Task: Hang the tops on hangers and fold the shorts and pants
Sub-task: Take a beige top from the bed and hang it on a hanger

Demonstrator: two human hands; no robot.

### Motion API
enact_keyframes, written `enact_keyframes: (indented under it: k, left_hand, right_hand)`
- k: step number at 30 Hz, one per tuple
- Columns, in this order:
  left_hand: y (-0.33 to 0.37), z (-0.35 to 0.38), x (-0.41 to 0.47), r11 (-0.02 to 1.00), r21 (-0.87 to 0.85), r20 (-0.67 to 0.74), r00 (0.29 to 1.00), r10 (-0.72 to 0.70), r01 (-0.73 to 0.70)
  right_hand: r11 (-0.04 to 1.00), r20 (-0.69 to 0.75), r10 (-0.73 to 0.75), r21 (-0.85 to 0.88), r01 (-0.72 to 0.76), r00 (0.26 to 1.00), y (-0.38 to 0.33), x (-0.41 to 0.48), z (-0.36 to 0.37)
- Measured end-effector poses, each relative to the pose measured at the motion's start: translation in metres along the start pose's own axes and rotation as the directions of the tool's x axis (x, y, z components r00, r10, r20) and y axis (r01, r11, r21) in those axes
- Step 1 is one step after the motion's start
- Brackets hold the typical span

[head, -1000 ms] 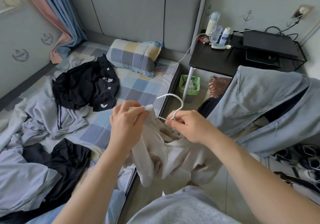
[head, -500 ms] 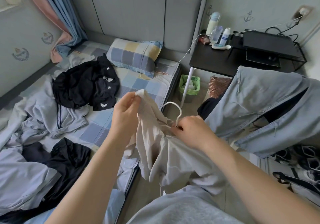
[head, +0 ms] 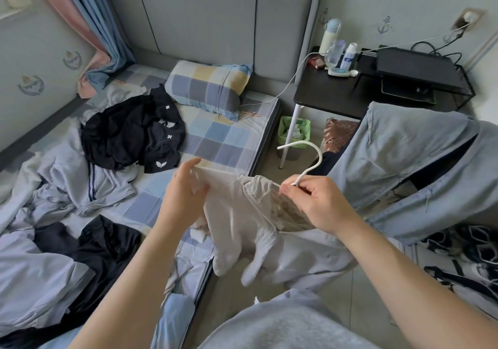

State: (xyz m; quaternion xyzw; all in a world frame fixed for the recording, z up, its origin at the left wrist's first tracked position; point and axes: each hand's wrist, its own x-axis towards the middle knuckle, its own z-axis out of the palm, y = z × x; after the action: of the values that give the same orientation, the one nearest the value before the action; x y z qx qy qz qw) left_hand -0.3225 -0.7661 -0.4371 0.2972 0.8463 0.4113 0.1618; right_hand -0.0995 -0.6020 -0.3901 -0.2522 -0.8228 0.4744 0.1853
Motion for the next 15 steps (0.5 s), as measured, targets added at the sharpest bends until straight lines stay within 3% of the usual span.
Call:
enact_keyframes:
  k: [4, 12, 15]
  left_hand:
    - [-0.005, -0.006, 0.007, 0.998, 0.05, -0.11, 0.994, -0.022, 0.028]
    - [-0.009, -0.013, 0.019, 0.987, 0.156, -0.022, 0.999, 0.032, -0.028]
    - [-0.012, -0.008, 0.027, 0.993, 0.117, -0.104, 0.995, 0.007, 0.005]
  right_hand:
    - [1.0, -0.005, -0.004, 0.013, 0.004, 1.0, 0.005, -0.006, -0.009]
    - [0.994, -0.061, 0.098, -0.035, -0.1, 0.993, 0.01, -0.014, -0.024]
    - [0.984, -0.057, 0.153, -0.083, -0.157, 0.987, 0.01, -0.018, -0.03]
